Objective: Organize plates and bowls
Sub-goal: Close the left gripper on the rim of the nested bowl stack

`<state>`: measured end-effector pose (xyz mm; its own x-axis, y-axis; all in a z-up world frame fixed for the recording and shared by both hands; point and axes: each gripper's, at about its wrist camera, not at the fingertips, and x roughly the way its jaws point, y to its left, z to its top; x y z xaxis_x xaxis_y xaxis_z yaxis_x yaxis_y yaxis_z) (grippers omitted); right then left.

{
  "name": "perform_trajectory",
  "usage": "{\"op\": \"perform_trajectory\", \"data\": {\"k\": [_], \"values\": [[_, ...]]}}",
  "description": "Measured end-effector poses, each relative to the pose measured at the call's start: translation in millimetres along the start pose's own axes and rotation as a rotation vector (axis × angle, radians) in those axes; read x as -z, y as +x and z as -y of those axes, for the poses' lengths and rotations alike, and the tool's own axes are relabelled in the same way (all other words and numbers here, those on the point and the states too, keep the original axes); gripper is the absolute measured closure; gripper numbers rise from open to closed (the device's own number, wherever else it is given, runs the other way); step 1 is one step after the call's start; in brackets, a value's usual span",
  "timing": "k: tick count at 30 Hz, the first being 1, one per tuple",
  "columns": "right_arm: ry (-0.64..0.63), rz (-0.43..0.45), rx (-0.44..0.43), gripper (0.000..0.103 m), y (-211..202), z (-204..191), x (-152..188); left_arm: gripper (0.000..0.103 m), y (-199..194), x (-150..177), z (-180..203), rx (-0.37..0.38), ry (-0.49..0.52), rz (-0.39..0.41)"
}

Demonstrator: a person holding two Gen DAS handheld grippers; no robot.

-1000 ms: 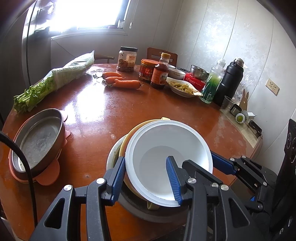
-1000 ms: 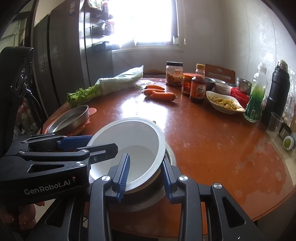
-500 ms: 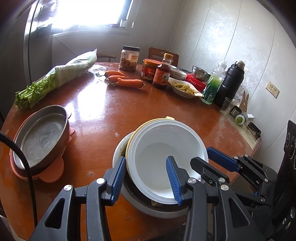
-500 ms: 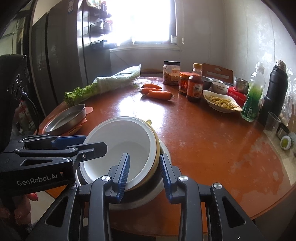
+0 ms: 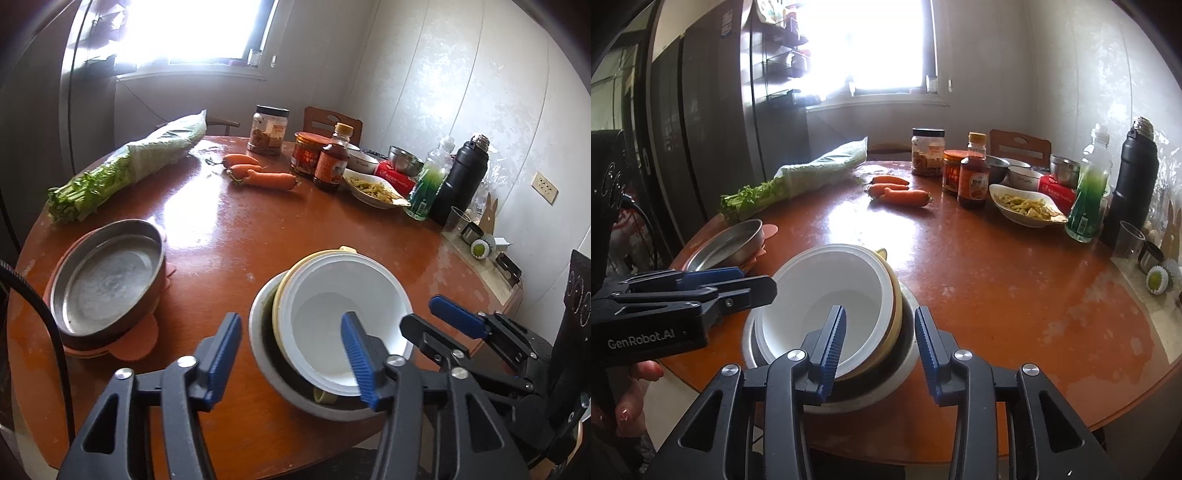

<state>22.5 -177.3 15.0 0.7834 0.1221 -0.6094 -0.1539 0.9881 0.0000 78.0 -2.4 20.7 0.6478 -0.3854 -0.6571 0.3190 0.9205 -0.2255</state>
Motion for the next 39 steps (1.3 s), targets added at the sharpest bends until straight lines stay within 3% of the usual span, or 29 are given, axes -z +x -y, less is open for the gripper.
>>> {"op": "perform_trajectory", "data": {"k": [7, 39], "values": [[0.025, 0.001, -0.019, 0.047, -5, 2, 0, 0.039, 2, 4, -9, -0.029, -0.024, -0.021], [0.161, -0.117, -0.093, 0.038, 33, 21, 17, 0.034, 42, 9, -9, -0.052, -0.052, -0.101]]}}
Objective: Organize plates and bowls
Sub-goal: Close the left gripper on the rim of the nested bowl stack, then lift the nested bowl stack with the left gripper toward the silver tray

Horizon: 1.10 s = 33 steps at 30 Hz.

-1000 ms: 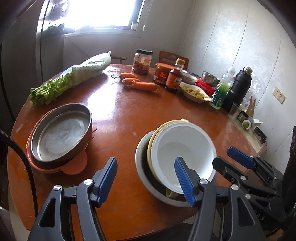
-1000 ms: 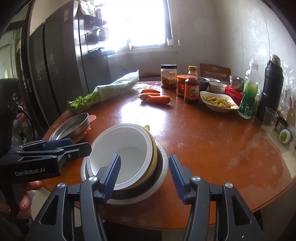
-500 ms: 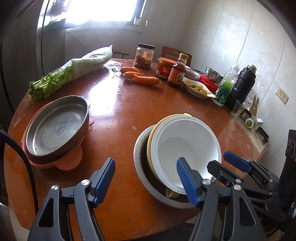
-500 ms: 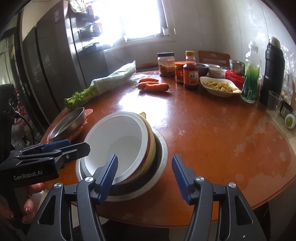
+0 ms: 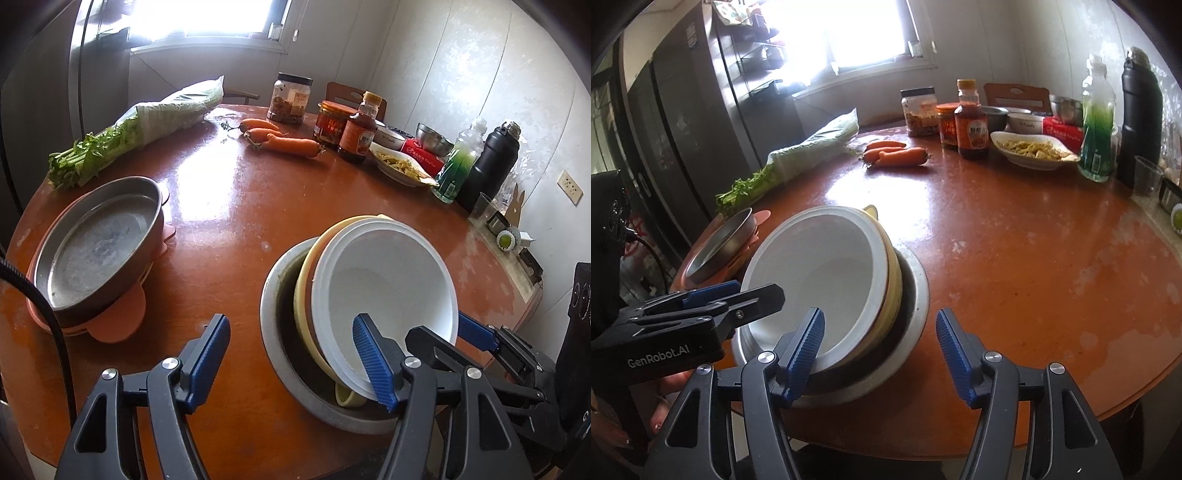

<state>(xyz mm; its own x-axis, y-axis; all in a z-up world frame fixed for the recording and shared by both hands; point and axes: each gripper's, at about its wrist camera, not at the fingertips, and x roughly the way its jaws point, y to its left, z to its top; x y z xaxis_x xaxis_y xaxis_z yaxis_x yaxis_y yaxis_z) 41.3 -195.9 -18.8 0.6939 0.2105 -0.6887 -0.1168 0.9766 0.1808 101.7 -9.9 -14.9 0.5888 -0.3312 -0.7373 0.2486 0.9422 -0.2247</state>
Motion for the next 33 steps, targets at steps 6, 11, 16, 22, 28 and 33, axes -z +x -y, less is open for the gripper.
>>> {"op": "perform_trajectory", "data": {"k": [6, 11, 16, 22, 28, 33], "values": [[0.013, -0.014, -0.001, 0.038, 8, 4, 2, 0.034, 8, 0, 0, -0.002, -0.007, -0.010], [0.005, -0.015, -0.023, 0.038, 13, 5, 3, 0.034, 15, -1, -2, 0.007, -0.013, -0.017], [-0.005, -0.014, -0.033, 0.040, 17, 4, 4, 0.034, 21, -1, -3, 0.020, -0.014, -0.022], [-0.018, -0.018, -0.049, 0.047, 22, 3, 3, 0.035, 25, -2, 2, 0.040, -0.001, -0.029], [-0.030, -0.014, -0.058, 0.054, 21, 0, 3, 0.036, 28, -2, 4, 0.061, -0.004, -0.036], [-0.031, -0.013, -0.060, 0.054, 21, 0, 3, 0.037, 29, -2, 4, 0.078, -0.017, -0.041]]}}
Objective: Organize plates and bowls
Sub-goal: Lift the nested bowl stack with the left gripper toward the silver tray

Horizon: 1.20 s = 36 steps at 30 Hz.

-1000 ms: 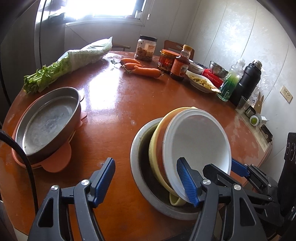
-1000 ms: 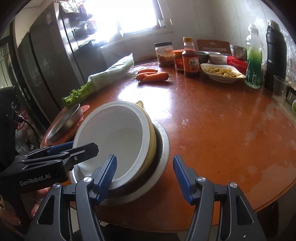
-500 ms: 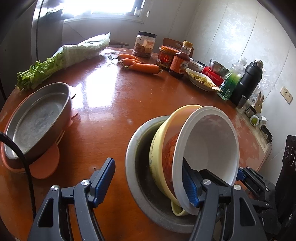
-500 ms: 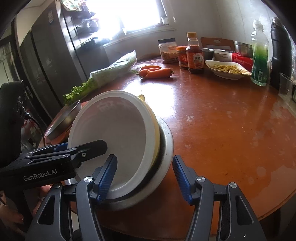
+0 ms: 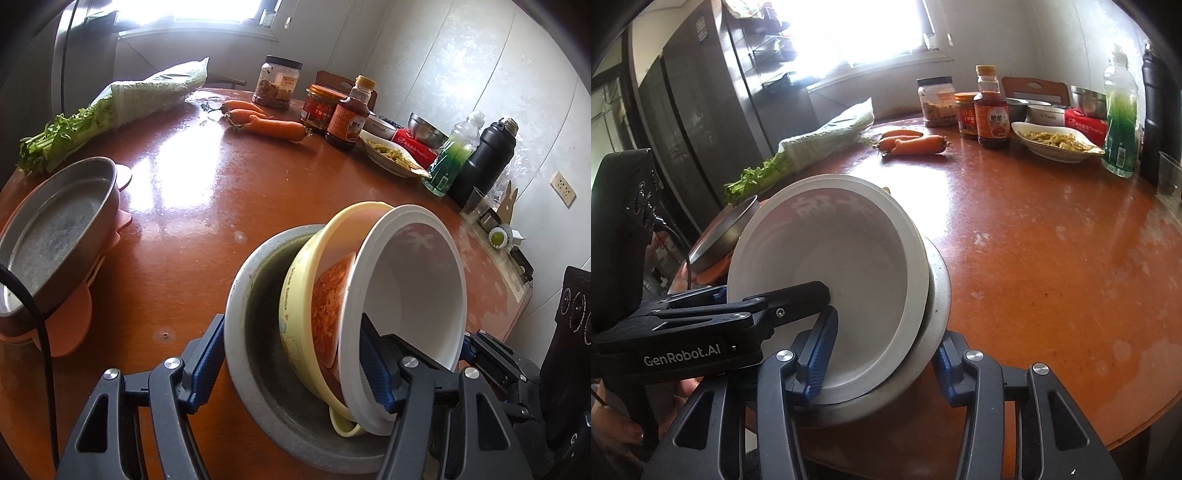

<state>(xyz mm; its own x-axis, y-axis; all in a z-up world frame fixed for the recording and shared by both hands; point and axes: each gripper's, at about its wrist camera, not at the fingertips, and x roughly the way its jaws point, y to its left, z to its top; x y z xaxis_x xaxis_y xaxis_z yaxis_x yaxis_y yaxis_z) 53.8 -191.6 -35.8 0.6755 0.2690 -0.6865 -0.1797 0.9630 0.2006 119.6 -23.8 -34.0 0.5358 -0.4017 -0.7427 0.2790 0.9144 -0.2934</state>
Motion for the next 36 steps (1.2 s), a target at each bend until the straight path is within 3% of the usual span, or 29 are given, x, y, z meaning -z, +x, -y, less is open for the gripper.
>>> {"op": "perform_trajectory", "data": {"k": [3, 19, 36], "values": [[0.004, 0.001, 0.000, 0.056, 0, 1, 0, 0.046, 1, 0, 2, 0.023, -0.010, -0.003], [0.010, 0.015, 0.001, 0.057, -11, 0, 1, 0.046, -8, 2, 6, 0.027, -0.012, 0.016], [-0.087, 0.099, -0.028, 0.057, -40, -62, -19, 0.046, -84, -3, -22, 0.005, -0.027, 0.135]]}}
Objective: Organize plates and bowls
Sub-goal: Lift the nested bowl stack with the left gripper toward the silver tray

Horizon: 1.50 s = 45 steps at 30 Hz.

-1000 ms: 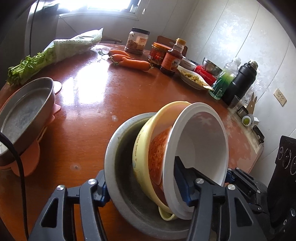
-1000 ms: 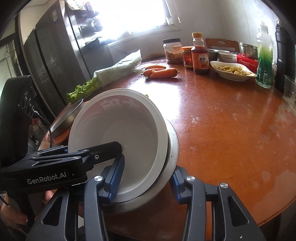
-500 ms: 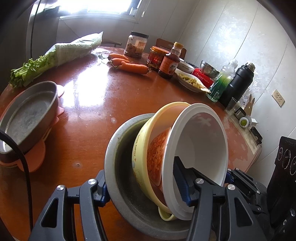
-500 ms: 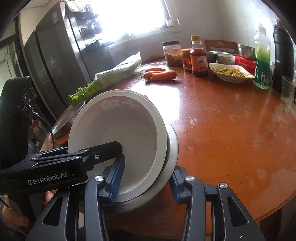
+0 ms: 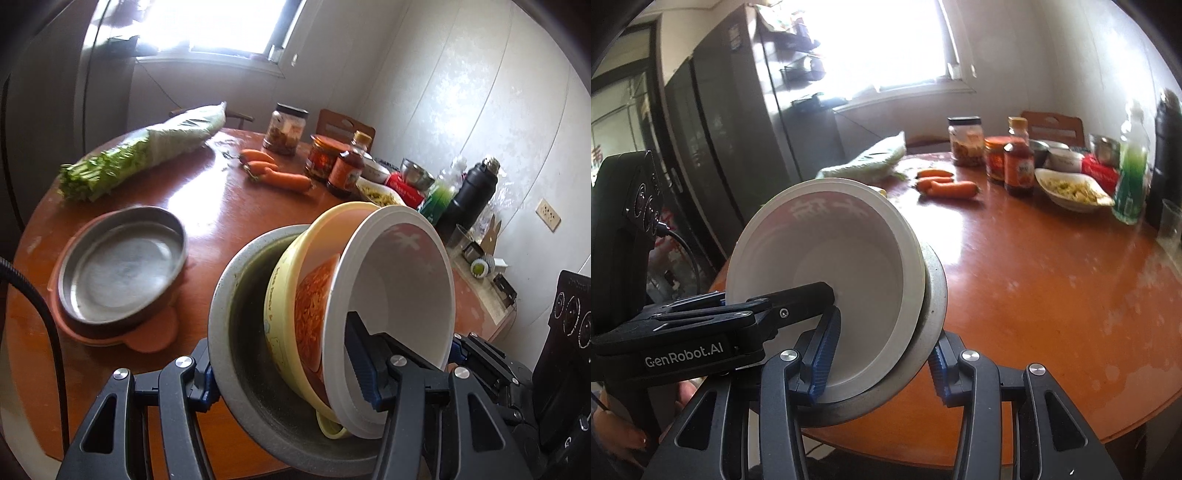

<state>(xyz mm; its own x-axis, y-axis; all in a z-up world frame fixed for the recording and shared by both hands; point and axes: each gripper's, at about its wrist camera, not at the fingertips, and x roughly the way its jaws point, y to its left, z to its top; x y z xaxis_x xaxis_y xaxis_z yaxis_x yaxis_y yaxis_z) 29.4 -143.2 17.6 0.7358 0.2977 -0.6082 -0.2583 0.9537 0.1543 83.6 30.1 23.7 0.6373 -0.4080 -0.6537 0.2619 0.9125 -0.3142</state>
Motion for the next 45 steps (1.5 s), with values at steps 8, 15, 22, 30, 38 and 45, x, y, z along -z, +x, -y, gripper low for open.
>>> {"op": "perform_trajectory", "data": {"k": [8, 15, 22, 30, 38, 45], "values": [[-0.042, 0.007, -0.051, 0.057, 9, -36, -12, 0.046, -30, -5, -29, -0.048, -0.025, 0.045], [-0.077, 0.018, -0.092, 0.057, 21, -61, -27, 0.046, -47, -17, -53, -0.083, -0.041, 0.071], [-0.097, 0.032, -0.123, 0.057, 39, -76, -45, 0.046, -59, -32, -68, -0.109, -0.036, 0.089], [-0.126, 0.050, -0.140, 0.057, 48, -92, -61, 0.046, -69, -46, -80, -0.125, -0.029, 0.113], [-0.154, 0.040, -0.149, 0.057, 65, -105, -73, 0.045, -65, -56, -104, -0.129, -0.052, 0.107], [-0.161, 0.000, -0.145, 0.057, 86, -113, -72, 0.045, -47, -56, -124, -0.119, -0.084, 0.077]]}}
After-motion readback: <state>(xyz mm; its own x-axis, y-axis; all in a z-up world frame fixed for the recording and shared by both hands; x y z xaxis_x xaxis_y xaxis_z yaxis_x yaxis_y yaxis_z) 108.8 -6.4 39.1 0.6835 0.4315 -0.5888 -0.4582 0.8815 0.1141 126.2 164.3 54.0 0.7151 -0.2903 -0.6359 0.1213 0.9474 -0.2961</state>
